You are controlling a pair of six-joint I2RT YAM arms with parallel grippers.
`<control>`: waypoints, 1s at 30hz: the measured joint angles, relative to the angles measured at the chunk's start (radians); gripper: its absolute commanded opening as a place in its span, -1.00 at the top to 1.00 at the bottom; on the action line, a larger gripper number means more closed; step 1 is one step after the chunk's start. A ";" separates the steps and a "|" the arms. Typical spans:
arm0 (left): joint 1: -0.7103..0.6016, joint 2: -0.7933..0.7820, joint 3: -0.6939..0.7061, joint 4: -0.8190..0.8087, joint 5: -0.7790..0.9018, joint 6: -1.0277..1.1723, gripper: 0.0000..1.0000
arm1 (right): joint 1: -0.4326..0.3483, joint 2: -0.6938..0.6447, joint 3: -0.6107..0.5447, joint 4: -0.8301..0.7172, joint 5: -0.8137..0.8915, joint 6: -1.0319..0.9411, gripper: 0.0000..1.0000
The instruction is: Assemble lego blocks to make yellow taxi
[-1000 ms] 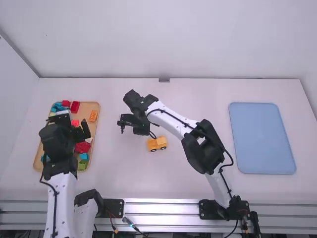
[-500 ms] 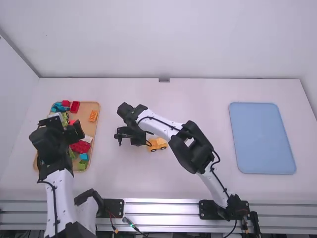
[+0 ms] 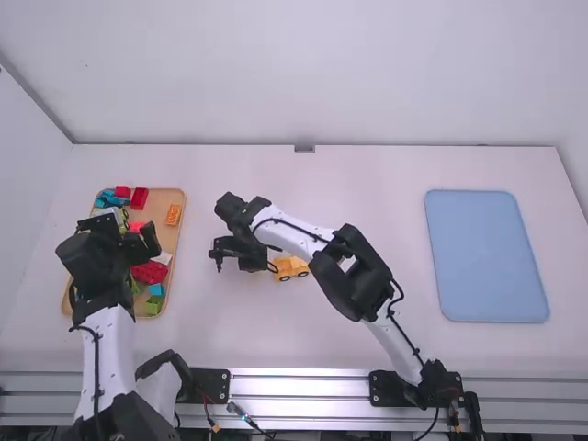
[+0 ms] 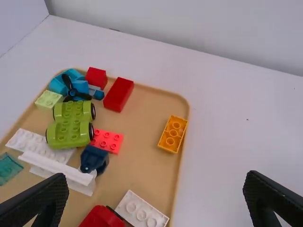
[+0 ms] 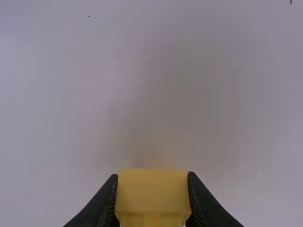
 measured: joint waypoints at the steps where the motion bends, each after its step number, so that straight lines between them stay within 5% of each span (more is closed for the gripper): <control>1: 0.000 -0.012 0.000 -0.005 0.000 0.000 -0.98 | 0.000 0.000 0.000 0.001 0.000 0.004 0.97; 20: 0.000 -0.093 0.000 -0.049 0.000 0.000 -0.98 | 0.003 0.021 0.000 0.002 -0.003 0.008 0.18; 23: 0.000 -0.093 0.000 -0.049 0.000 0.000 -0.98 | 0.003 0.021 0.000 0.012 -0.003 0.010 -0.11; 25: 0.000 -0.093 0.000 -0.049 0.000 0.000 -0.98 | 0.003 0.021 0.000 0.021 -0.003 0.008 -0.74; 26: 0.000 -0.093 0.000 -0.049 0.000 0.000 -0.98 | 0.003 0.021 0.000 0.022 -0.002 0.010 -0.87; 30: 0.000 -0.093 0.000 -0.049 0.000 0.000 -0.98 | 0.002 0.021 0.000 0.033 -0.003 0.008 -0.98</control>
